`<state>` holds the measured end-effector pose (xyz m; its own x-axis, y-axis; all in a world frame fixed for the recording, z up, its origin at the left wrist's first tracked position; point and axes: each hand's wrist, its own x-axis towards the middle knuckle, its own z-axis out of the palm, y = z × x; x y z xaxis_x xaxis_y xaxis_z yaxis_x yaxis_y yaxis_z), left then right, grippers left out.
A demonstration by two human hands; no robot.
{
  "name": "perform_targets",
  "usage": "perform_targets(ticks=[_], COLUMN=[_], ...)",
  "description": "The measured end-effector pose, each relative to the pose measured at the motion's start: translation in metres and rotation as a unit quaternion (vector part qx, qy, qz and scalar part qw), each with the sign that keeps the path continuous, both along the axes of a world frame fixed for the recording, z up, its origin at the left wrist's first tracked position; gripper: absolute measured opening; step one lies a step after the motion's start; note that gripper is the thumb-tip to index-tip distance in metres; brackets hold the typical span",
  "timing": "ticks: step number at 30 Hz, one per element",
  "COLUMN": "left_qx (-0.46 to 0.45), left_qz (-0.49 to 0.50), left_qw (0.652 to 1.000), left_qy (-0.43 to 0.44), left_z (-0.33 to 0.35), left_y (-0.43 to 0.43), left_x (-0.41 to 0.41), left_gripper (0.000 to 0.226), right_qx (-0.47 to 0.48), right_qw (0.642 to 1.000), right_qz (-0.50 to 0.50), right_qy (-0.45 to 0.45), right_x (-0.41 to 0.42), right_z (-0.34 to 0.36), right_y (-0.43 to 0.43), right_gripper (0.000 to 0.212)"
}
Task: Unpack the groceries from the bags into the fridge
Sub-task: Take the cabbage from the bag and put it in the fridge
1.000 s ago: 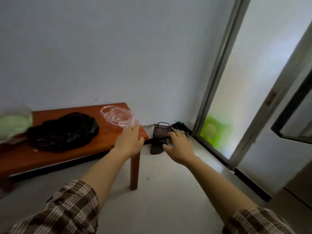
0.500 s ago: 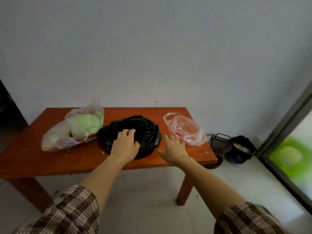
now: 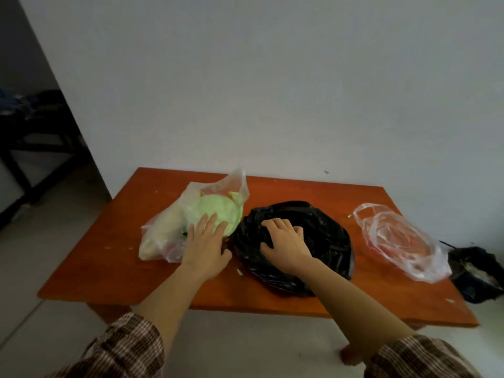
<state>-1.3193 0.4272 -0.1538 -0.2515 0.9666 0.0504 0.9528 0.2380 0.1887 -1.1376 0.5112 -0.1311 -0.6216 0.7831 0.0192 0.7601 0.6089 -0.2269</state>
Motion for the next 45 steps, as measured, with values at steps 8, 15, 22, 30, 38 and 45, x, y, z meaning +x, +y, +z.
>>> perform_targets(ticks=[8, 15, 22, 30, 38, 45], left_qx=[-0.101, -0.091, -0.068, -0.066, -0.177, -0.219], left_qz=[-0.175, -0.234, -0.443, -0.227, -0.184, -0.181], left_qw=[0.977, 0.958, 0.892, 0.970, 0.963, 0.938], left_qy=[0.069, 0.135, 0.066, -0.052, -0.085, -0.199], left_z=[-0.024, -0.044, -0.030, -0.022, -0.042, -0.061], left_y=[0.033, 0.050, 0.075, 0.126, 0.168, 0.182], left_x=[-0.127, -0.179, -0.213, -0.286, -0.268, -0.259], left_gripper=[0.071, 0.029, 0.035, 0.089, 0.056, 0.073], right_qx=[0.068, 0.041, 0.082, 0.119, -0.082, -0.164], right_qw=[0.998, 0.995, 0.975, 0.978, 0.991, 0.979], right_qz=[0.001, -0.042, -0.049, 0.053, -0.036, -0.120], right_qy=[0.009, -0.085, -0.200, -0.164, -0.096, 0.005], right_x=[-0.140, -0.180, -0.165, -0.129, -0.143, -0.139], right_z=[-0.004, -0.014, -0.008, -0.019, -0.060, -0.114], right_y=[0.024, 0.046, 0.092, 0.152, 0.203, 0.189], right_gripper=[0.046, 0.046, 0.054, 0.069, 0.066, 0.048])
